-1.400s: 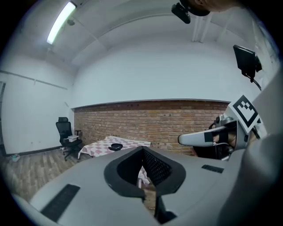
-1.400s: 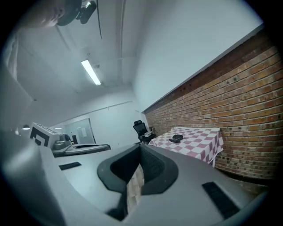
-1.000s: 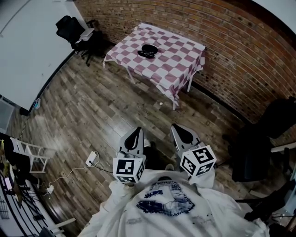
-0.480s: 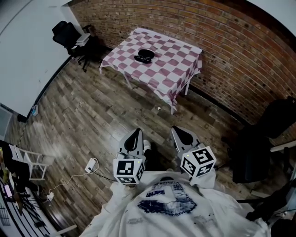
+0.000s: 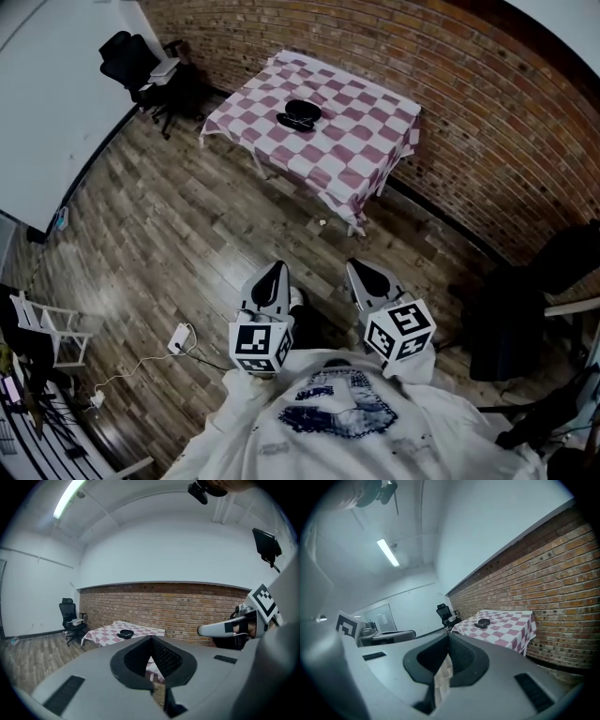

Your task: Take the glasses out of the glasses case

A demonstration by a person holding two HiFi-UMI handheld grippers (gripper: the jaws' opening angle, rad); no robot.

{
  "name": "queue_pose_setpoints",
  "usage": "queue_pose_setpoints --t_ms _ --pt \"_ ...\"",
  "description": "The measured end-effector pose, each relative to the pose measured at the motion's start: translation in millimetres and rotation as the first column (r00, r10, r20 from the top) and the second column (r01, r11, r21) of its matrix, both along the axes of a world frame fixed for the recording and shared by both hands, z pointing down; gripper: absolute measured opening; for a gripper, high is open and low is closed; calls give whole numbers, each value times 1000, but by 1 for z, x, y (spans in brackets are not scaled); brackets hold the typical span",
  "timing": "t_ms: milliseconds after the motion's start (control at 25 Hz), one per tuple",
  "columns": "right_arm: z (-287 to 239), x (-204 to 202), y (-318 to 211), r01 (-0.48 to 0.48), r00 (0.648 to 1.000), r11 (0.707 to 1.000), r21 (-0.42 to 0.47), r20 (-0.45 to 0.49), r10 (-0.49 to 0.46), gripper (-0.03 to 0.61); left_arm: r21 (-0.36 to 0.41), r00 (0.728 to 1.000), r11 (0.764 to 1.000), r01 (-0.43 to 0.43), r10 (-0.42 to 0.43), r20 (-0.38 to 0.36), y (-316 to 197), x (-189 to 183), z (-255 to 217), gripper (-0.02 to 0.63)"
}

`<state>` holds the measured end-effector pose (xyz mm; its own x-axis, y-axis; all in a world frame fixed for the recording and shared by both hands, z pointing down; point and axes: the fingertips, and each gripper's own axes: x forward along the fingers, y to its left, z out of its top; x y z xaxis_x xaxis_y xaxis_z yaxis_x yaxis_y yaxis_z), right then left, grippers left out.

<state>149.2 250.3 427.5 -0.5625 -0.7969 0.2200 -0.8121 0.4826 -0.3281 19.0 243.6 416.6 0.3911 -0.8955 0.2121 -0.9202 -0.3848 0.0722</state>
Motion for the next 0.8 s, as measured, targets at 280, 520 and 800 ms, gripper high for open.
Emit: queue_pose_setpoints --t_ms 280,520,800 --pt "-1 -33 -74 -22 1000 1000 -13 -11 22 14 -1 1000 1000 -19 19 2 -75 -33 -3 9" --pt "1 -73 -132 -25 1000 999 -25 -19 25 14 -9 1000 1000 -26 26 -1 -135 -74 -2 9" --pt "-7 -121 -187 -36 999 999 -24 -40 35 14 -7 999 999 -36 35 -18 -191 -123 -8 9"
